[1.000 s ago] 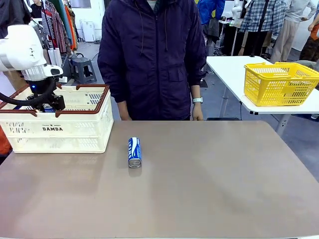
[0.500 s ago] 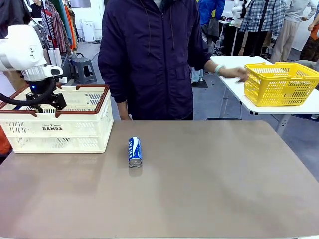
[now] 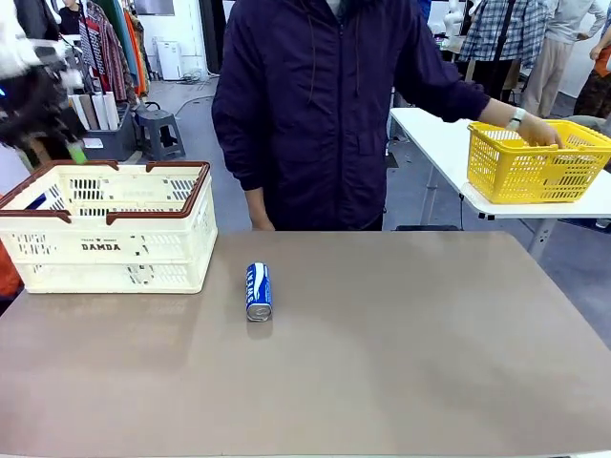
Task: Place the drinks into the Shopping basket.
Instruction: Pick up one drink and place it into the Shopping basket.
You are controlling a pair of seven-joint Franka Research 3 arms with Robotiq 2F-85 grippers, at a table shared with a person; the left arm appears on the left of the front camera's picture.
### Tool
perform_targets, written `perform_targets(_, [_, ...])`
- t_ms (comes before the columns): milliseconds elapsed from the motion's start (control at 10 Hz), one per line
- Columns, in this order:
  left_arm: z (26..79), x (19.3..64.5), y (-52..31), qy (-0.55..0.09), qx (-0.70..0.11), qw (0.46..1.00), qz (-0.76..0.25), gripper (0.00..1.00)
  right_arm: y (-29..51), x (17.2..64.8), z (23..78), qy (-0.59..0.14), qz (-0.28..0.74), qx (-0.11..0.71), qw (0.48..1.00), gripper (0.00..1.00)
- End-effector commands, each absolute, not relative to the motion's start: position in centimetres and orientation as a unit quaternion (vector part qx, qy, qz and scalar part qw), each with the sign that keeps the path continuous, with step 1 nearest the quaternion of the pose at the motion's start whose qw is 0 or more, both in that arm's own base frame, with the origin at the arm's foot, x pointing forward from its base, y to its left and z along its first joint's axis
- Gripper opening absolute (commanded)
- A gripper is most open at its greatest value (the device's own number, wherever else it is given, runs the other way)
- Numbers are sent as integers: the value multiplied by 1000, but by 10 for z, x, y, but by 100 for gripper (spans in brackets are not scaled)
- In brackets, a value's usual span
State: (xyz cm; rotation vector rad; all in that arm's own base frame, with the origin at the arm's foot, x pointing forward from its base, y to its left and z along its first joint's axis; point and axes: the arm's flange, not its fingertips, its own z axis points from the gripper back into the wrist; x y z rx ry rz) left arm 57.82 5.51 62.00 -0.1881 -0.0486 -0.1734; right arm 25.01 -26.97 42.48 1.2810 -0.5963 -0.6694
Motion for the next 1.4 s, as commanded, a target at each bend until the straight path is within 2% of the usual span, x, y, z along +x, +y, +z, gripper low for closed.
perform_targets(0, [645,540,77,-6,-167,976,-142,100,-271,249,426,-269,-295,576,714,100])
perform_targets(100, [656,508,94,33,-210,961,-179,100,-271,249,426,-269,-295,576,714,100])
perform_targets(300, [642,446,144,91,-309,921,-219,100,-271,249,426,-269,-295,576,714,100])
perform_targets(400, [624,416,169,90,-379,895,-219,100,-271,249,426,-269,-295,576,714,100])
perform_targets(500, [599,390,194,69,-432,882,-174,100,-271,249,426,-269,-295,576,714,100])
perform_targets(600, [569,361,215,15,-493,857,-148,100,-271,249,426,-269,-295,576,714,100])
perform_targets(800, [511,340,222,-89,-583,793,-156,100,-271,249,426,-269,-295,576,714,100])
perform_targets(1000, [504,366,216,-131,-587,794,-89,100,-271,249,426,-269,-295,576,714,100])
perform_targets(1100, [500,336,244,-60,-582,803,-109,100,-271,249,426,-269,-295,576,714,100])
perform_targets(1300, [500,336,244,-60,-582,803,-109,100,-271,249,426,-269,-295,576,714,100])
